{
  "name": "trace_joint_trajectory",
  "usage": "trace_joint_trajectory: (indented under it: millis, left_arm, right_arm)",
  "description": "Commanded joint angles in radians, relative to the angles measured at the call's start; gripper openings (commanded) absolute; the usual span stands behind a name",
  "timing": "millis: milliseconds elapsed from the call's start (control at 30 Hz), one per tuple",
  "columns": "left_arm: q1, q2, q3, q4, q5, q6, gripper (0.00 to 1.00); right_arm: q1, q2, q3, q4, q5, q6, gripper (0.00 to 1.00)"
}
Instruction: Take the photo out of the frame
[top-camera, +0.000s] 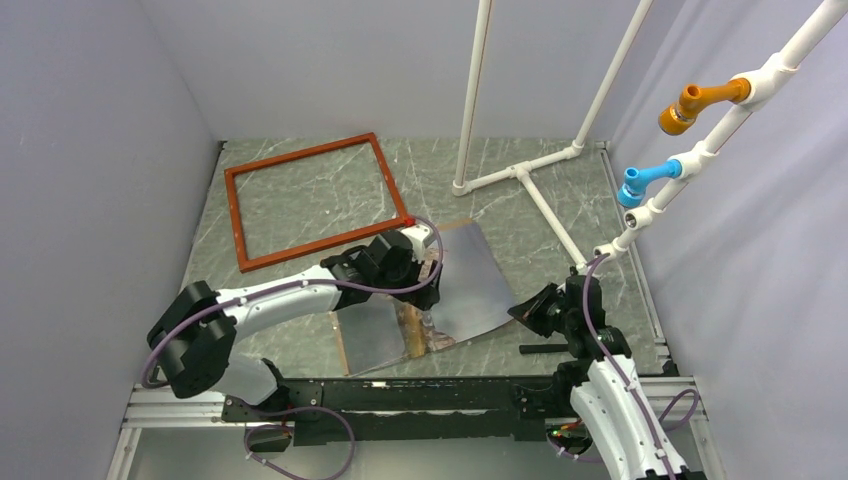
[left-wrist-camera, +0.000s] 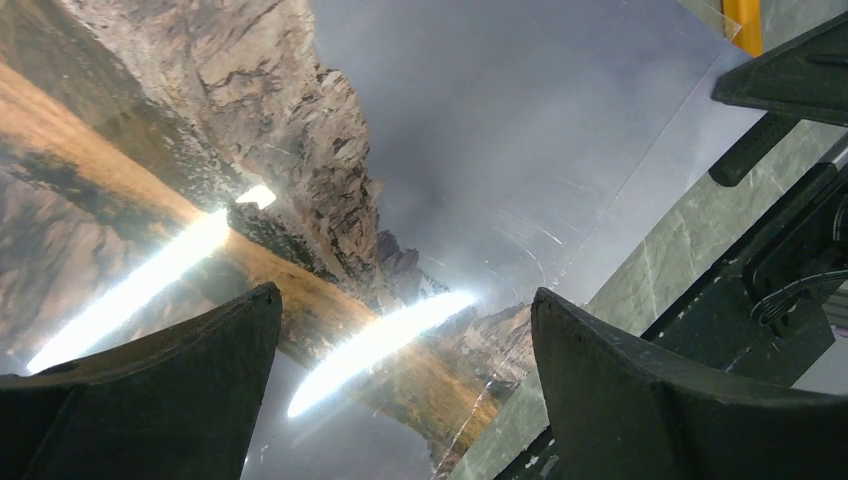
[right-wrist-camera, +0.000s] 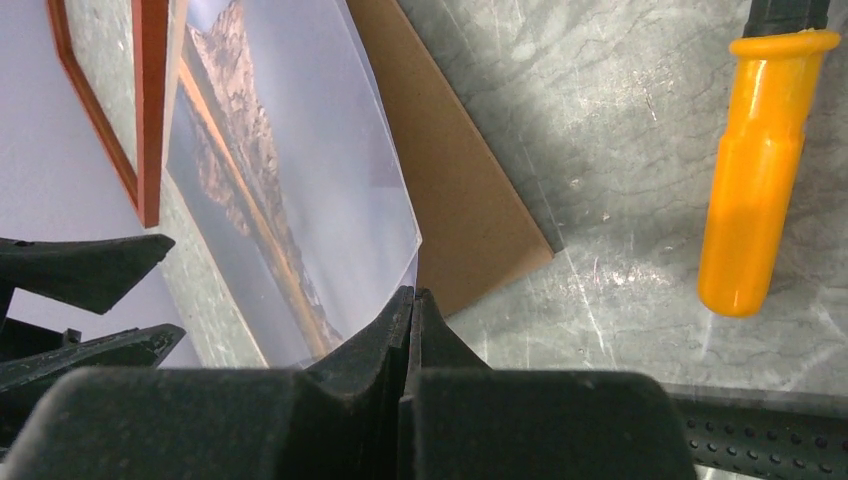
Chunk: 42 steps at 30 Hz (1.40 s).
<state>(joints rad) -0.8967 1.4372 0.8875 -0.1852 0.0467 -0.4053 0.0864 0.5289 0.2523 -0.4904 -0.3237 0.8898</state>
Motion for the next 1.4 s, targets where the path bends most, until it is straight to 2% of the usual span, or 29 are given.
trace_joint_trajectory:
  millis: [0,233,333,467,600,733,867,967,1367]
  left_arm:
    - [0.017,-0.062,0.005,-0.010,-0.003,0.016,0.96]
    - [0.044,-0.092,-0.003,-0.027,-0.015,0.029,0.97]
    - [0.099,-0.101,-0.036,-0.016,-0.007,-0.010,0.98]
    - [0.225,-0.148,-0.085,-0.059,-0.042,-0.113,0.98]
    - [0.418,-0.242,-0.214,-0.031,-0.044,-0.217,0.93]
    - [0.629,-0.289,-0.316,0.079,0.045,-0.251,0.87]
    - [0.738,-0.261,-0.335,0.130,0.088,-0.260,0.86]
    - [0.778,-0.221,-0.327,0.174,0.121,-0.257,0.85]
    - [0.786,-0.061,-0.287,0.310,0.173,-0.261,0.83]
  right_arm:
    - [-0.002,0.002,0.070,-0.056,0.005,-0.027,0.00]
    - [-0.003,-0.018,0.081,-0.076,-0.011,-0.044,0.00]
    - [-0.003,-0.013,0.071,-0.065,-0.026,-0.040,0.00]
    - [-0.003,-0.024,0.067,-0.054,-0.032,-0.038,0.00]
    - [-0.002,-0.010,0.074,-0.047,-0.039,-0.047,0.00]
    - [-0.003,-0.006,0.072,-0.035,-0.046,-0.046,0.00]
    - [-0.002,-0.004,0.073,-0.033,-0.049,-0.049,0.00]
    - [-0.003,-0.001,0.069,-0.027,-0.051,-0.047,0.00]
    - [-0.002,0.005,0.073,-0.023,-0.054,-0.049,0.00]
